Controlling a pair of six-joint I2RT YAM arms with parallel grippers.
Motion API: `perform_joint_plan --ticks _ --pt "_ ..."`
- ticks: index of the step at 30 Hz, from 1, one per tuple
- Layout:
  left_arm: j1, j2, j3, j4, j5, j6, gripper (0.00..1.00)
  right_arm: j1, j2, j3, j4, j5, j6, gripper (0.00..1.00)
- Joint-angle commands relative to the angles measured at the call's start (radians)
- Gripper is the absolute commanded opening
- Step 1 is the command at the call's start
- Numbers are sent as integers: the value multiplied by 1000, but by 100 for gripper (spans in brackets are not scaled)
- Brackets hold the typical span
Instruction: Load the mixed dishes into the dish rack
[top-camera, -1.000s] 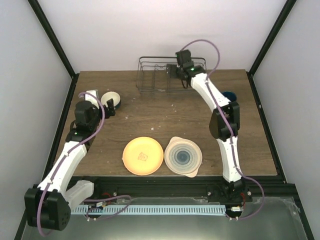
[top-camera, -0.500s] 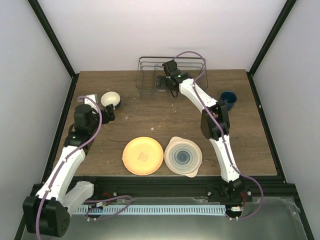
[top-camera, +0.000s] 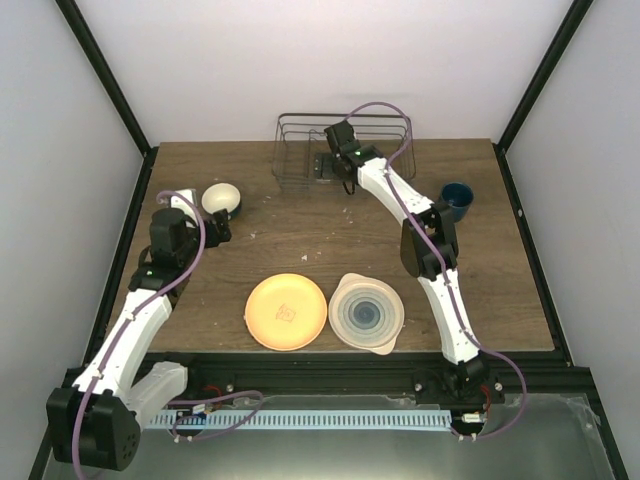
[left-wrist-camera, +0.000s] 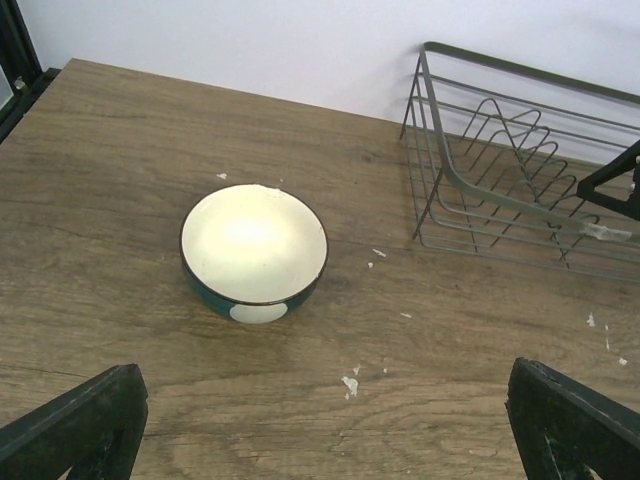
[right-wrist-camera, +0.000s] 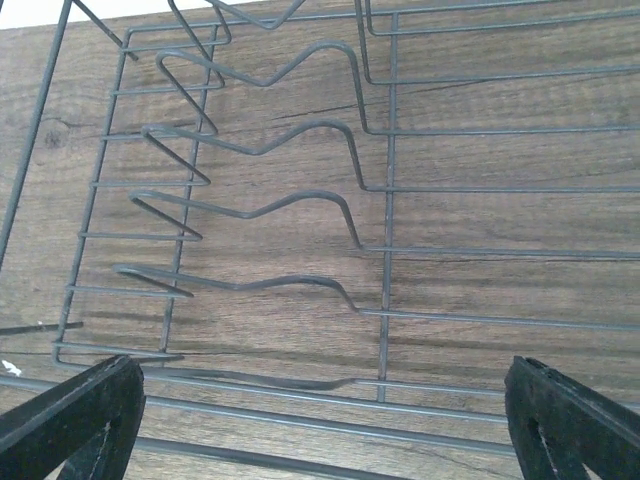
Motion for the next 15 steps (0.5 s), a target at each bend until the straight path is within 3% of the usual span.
perform_joint_plan --ticks 1,6,10,15 --pt "-4 11 0 -3 9 -11 100 19 -27 17 4 52 -118 100" --pt "-4 18 1 -4 3 -12 100 20 -76 0 20 81 -251 100" --pt "-3 18 0 -6 -3 -12 100 8 -67 7 0 202 -239 100" --pt "-5 15 -5 -9 -7 -9 100 -64 -62 6 25 147 -191 100"
